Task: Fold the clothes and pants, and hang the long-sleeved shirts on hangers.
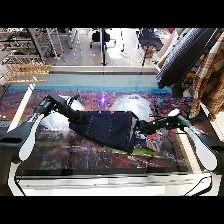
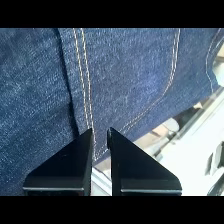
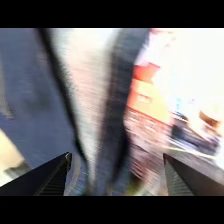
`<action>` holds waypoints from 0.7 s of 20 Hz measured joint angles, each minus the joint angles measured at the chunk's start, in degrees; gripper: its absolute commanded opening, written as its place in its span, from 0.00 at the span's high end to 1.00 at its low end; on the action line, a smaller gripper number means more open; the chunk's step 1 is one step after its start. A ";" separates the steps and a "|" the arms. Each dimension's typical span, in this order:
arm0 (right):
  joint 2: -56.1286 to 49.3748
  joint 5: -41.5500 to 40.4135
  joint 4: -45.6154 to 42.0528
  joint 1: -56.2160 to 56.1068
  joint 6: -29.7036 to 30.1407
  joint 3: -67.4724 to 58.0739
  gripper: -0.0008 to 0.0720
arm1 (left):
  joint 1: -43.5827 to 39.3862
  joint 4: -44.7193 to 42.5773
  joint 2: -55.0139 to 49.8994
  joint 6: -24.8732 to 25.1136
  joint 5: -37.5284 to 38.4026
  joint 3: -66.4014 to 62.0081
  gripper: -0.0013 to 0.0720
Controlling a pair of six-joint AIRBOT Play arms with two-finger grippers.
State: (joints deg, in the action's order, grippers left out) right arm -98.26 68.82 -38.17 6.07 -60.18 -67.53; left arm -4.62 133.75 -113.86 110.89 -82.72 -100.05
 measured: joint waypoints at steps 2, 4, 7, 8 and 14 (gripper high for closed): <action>-1.46 -0.87 3.54 -1.64 2.08 0.72 0.10 | -0.07 0.02 0.24 0.42 0.28 -0.13 0.84; -3.17 -1.14 6.62 -3.91 3.56 0.87 0.31 | -0.11 0.02 0.44 0.76 0.37 -0.20 0.84; -5.05 -3.19 6.43 -6.67 5.49 -0.31 0.95 | -0.11 -0.04 0.57 0.94 0.39 -0.22 0.84; -5.07 -2.99 6.16 -7.06 5.86 -1.29 0.95 | -0.11 -0.09 0.57 0.94 0.42 -0.22 0.84; 2.73 -2.05 -19.19 -6.58 -8.48 -5.92 0.95 | -1.70 -0.98 -0.13 0.96 1.14 -0.24 0.84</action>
State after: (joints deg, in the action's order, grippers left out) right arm -95.53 66.76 -57.36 -0.51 -68.66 -73.45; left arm -6.33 132.77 -113.99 111.85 -81.58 -100.29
